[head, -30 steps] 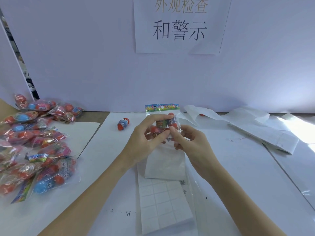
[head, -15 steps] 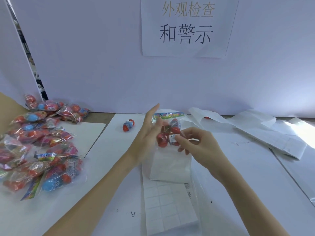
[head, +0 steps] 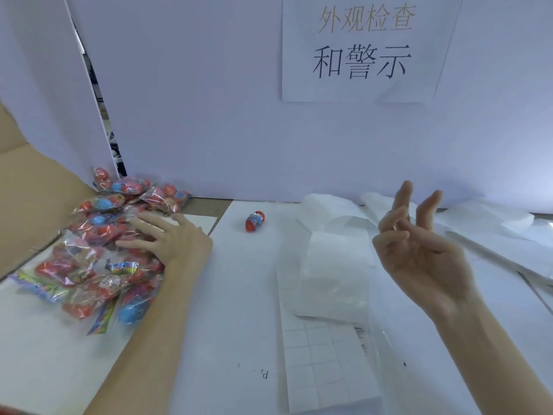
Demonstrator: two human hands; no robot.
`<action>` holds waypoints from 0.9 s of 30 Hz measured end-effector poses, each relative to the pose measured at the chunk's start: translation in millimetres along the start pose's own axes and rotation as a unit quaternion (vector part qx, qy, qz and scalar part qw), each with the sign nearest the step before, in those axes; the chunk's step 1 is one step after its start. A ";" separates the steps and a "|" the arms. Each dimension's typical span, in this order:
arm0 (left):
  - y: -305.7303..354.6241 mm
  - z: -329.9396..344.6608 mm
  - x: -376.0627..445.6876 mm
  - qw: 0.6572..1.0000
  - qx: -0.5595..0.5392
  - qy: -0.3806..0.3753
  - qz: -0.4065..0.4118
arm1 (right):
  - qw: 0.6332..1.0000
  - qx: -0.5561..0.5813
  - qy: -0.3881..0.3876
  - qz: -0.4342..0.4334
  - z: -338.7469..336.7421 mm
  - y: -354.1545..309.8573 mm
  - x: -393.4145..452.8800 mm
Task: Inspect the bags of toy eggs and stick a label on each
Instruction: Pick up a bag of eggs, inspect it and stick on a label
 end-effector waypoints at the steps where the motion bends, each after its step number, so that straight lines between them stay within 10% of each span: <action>1: -2.0 2.3 2.7 1.000 0.014 -0.015 -0.009 | 1.000 -0.023 0.009 0.001 -2.0 3.8 1.0; 13: 27.8 -22.3 -19.3 0.953 -0.147 0.135 0.229 | 0.994 -0.082 0.053 0.044 -21.2 21.2 8.6; 19: 54.2 -55.2 -79.0 0.799 -0.394 0.182 0.416 | 0.983 -0.154 0.059 0.081 -35.0 24.8 11.3; 27: 83.0 -50.2 -152.9 0.673 -0.383 0.114 0.623 | 0.950 -0.301 0.034 0.074 -38.4 31.8 11.7</action>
Point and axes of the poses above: each hand's wrist, its own x-axis towards the middle knuckle, its own z-axis out of the palm, y = z × x, the point moved 4 cm from there along x, towards the middle knuckle, and after that the axes turned 9 degrees about -z, right-handed, at the moved point
